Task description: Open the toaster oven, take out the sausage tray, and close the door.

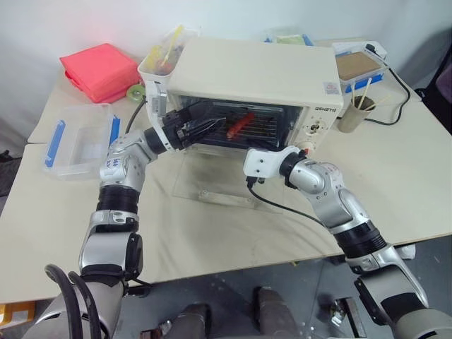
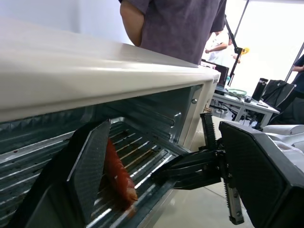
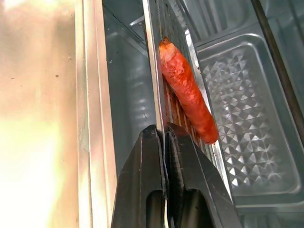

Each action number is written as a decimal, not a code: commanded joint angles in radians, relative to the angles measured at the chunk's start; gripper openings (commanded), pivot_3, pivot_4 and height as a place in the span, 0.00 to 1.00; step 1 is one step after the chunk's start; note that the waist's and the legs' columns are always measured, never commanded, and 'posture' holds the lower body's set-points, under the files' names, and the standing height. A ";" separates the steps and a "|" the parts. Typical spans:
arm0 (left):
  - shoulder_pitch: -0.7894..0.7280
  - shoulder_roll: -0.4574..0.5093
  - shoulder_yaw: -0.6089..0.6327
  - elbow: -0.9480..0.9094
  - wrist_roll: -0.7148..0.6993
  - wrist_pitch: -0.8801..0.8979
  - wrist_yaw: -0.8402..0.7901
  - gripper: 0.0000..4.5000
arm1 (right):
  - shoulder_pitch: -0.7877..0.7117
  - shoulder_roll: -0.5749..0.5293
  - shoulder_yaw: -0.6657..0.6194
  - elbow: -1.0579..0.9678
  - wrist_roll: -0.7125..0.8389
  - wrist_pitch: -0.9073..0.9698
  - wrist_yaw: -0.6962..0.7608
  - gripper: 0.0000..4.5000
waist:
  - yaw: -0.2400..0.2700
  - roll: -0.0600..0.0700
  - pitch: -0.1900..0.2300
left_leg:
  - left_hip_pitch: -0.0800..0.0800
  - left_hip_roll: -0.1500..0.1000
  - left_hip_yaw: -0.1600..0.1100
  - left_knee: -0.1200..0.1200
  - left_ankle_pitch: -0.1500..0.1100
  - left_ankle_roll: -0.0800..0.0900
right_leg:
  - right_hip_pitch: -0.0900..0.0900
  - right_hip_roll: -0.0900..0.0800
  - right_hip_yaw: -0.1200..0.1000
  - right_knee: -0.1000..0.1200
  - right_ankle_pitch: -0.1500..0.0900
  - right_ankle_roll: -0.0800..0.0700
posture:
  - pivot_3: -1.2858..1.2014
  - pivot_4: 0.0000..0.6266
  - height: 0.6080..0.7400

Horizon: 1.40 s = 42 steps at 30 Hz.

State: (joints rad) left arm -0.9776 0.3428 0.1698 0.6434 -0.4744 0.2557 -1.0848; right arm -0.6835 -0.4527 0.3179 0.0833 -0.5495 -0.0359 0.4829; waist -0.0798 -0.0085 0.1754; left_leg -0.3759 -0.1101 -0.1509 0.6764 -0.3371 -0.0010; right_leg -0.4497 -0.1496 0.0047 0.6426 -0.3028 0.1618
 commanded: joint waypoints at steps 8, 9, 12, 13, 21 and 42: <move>-0.045 0.091 -0.006 0.098 0.028 -0.018 -0.132 0.86 | 0.205 -0.041 -0.058 -0.415 0.024 0.107 0.110 0.02 | 0.012 0.000 0.000 | 0.000 -0.001 0.000 0.004 -0.002 0.002 | 0.000 0.000 0.000 0.002 0.000 0.000 | 0.52 0.24 1.00; -0.050 0.100 -0.006 0.117 0.034 -0.025 -0.144 0.86 | 0.225 -0.047 -0.064 -0.444 0.026 0.116 0.119 0.02 | 0.018 0.000 0.000 | 0.000 -0.001 0.000 0.004 -0.002 0.002 | 0.000 0.000 0.000 0.002 0.000 0.000 | 0.52 0.24 1.00; -0.047 0.130 -0.008 0.146 0.046 -0.033 -0.179 0.86 | 0.291 -0.073 -0.078 -0.515 0.024 0.131 0.138 0.02 | 0.028 0.000 0.000 | 0.000 -0.001 0.000 0.004 -0.005 0.005 | 0.000 0.000 0.000 0.002 0.000 0.000 | 0.52 0.24 1.00; -0.040 0.142 -0.007 0.147 0.047 -0.031 -0.190 0.86 | 0.316 -0.082 -0.082 -0.539 0.022 0.133 0.145 0.02 | 0.030 0.000 0.000 | 0.000 -0.001 0.000 0.005 -0.006 0.005 | 0.001 0.000 0.000 0.002 0.000 0.000 | 0.52 0.24 1.00; 0.091 0.277 0.029 0.032 -0.002 0.146 -0.248 0.86 | 0.491 -0.163 -0.133 -0.662 0.053 0.022 0.137 0.02 | 0.048 0.000 0.000 | 0.000 -0.002 0.000 0.006 -0.008 0.007 | 0.001 0.000 0.000 0.003 0.000 0.000 | 0.52 0.24 1.00; 0.168 0.263 0.246 -0.289 -0.297 1.358 0.210 0.86 | 0.312 -0.154 -0.051 -0.432 0.124 -0.300 0.125 0.02 | 0.048 0.000 0.000 | 0.007 -0.002 -0.002 0.007 -0.011 0.007 | 0.003 0.002 0.001 0.004 0.000 0.000 | 0.52 0.24 1.00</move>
State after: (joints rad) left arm -0.7980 0.6117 0.3759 0.3923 -0.7248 1.5973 -0.9061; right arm -0.3459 -0.6170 0.2672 -0.3430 -0.4537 -0.3048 0.6085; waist -0.0313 -0.0089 0.1752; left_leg -0.3693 -0.1124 -0.1530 0.6837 -0.3478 0.0055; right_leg -0.4470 -0.1479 0.0051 0.6463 -0.3028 0.1615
